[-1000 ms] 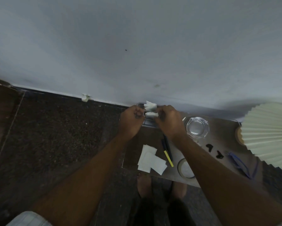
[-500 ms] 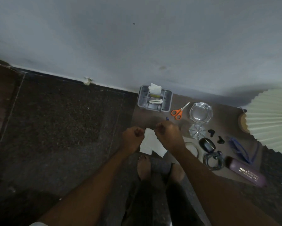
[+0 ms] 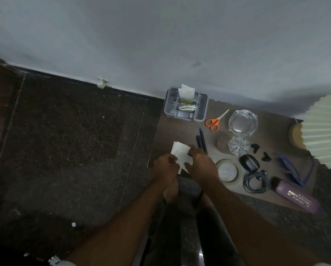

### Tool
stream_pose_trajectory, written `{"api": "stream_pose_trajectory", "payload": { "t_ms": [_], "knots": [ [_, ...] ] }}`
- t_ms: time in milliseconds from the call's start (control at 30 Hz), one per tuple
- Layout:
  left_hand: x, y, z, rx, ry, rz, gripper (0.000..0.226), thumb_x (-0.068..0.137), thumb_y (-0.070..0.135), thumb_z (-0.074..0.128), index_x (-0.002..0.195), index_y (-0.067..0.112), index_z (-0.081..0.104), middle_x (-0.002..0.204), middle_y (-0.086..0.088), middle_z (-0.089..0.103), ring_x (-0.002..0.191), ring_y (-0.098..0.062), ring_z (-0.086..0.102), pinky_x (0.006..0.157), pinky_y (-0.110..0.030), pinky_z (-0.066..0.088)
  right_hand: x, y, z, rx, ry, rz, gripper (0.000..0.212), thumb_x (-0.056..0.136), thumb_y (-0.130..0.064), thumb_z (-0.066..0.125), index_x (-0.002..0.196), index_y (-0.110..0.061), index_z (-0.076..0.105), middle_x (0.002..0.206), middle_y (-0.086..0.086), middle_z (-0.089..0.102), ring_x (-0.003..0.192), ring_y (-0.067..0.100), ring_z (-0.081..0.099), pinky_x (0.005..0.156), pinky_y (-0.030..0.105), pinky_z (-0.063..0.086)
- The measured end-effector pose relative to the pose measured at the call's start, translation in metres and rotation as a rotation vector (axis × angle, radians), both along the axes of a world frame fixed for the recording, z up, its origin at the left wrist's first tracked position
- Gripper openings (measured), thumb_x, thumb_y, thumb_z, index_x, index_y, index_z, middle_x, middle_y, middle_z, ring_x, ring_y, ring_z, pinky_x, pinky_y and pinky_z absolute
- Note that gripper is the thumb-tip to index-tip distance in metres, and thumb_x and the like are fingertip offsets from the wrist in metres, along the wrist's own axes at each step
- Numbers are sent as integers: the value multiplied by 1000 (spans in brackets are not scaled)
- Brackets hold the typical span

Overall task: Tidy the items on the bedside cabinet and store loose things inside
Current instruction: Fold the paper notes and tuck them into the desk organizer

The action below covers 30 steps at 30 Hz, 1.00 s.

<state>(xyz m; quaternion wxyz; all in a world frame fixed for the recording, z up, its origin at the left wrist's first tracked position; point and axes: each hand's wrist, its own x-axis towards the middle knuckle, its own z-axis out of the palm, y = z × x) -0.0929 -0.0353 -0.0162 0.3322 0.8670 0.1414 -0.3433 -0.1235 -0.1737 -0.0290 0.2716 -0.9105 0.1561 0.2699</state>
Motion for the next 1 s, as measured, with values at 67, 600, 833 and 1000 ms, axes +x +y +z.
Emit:
{"api": "stream_pose_trajectory", "payload": {
  "t_ms": [67,600,833,1000],
  "knots": [
    [-1,-1,-2,6,5,21,24,85,8,72,109,10,73,115,-5,73,108,-22,67,87,-24,50,1,2,-2,-6,-7,-3,45,87,-30,71,127,-18,56,130,4,58,112,25,63,91,41,56],
    [1,-2,-11,18,19,66,25,84,7,72,109,10,74,115,-6,73,109,-22,67,95,-29,50,14,6,-8,48,128,-66,17,84,-31,70,96,-20,67,103,1,69,98,21,67,80,33,54],
    [3,2,-7,-26,26,122,21,86,3,67,105,8,73,112,-8,73,105,-25,67,95,-41,55,13,-2,-2,150,106,-125,16,83,-23,73,97,-16,71,94,1,71,91,20,67,77,30,53],
    [8,3,-2,-80,35,280,16,95,16,61,105,7,70,108,-10,72,100,-27,68,91,-46,57,17,-11,7,281,14,-259,12,80,-20,79,79,-10,72,80,3,70,74,13,61,69,25,46]
  ]
}}
